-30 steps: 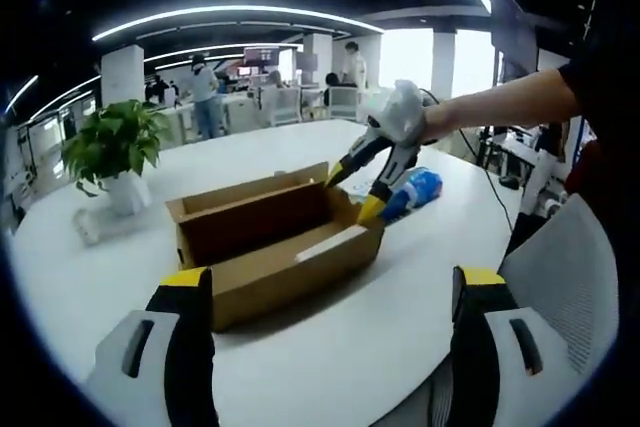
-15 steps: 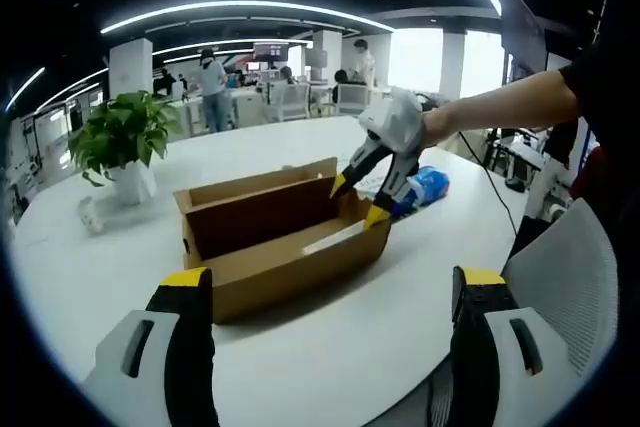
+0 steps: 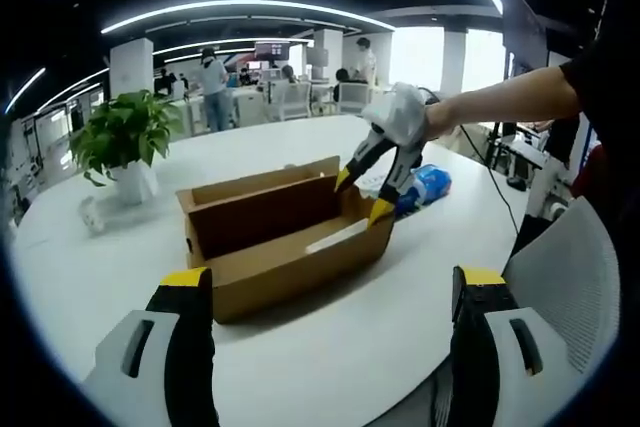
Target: Operate the shoe box by opening the lid, removing the specified soft item, and placing it in the target area until the item is outside and the box remains undamaged.
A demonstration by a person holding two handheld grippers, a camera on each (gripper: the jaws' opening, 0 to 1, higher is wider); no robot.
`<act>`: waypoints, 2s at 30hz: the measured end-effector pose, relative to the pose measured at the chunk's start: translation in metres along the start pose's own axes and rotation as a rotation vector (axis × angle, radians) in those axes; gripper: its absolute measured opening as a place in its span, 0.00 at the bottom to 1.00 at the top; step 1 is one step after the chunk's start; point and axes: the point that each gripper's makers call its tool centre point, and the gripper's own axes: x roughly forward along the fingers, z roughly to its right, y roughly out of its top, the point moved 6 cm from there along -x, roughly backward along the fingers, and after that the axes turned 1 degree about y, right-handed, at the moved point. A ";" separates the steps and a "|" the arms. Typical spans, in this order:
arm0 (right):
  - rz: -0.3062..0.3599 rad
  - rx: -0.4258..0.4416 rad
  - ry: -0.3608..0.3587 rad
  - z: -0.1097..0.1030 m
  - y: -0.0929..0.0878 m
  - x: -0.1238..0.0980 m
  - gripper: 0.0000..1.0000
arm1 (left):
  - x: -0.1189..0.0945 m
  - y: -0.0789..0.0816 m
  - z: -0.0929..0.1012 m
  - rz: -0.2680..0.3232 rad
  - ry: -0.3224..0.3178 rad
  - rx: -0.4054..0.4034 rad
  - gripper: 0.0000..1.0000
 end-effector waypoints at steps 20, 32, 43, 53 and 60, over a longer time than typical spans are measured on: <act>-0.033 -0.048 -0.013 -0.001 0.002 0.010 0.43 | -0.001 -0.002 -0.002 -0.014 0.009 0.007 0.98; 0.032 -0.026 0.042 -0.014 0.021 0.035 0.27 | -0.002 0.001 -0.002 -0.001 0.012 -0.005 0.96; 0.026 -0.076 0.028 -0.022 0.024 0.040 0.14 | -0.003 -0.006 -0.004 -0.011 0.032 -0.020 0.95; 0.055 -0.107 0.000 -0.017 0.030 0.024 0.14 | 0.001 -0.002 0.004 0.005 0.015 -0.017 0.95; 0.087 -0.110 -0.028 -0.014 0.041 0.002 0.14 | 0.003 0.007 0.004 0.031 0.013 -0.025 0.96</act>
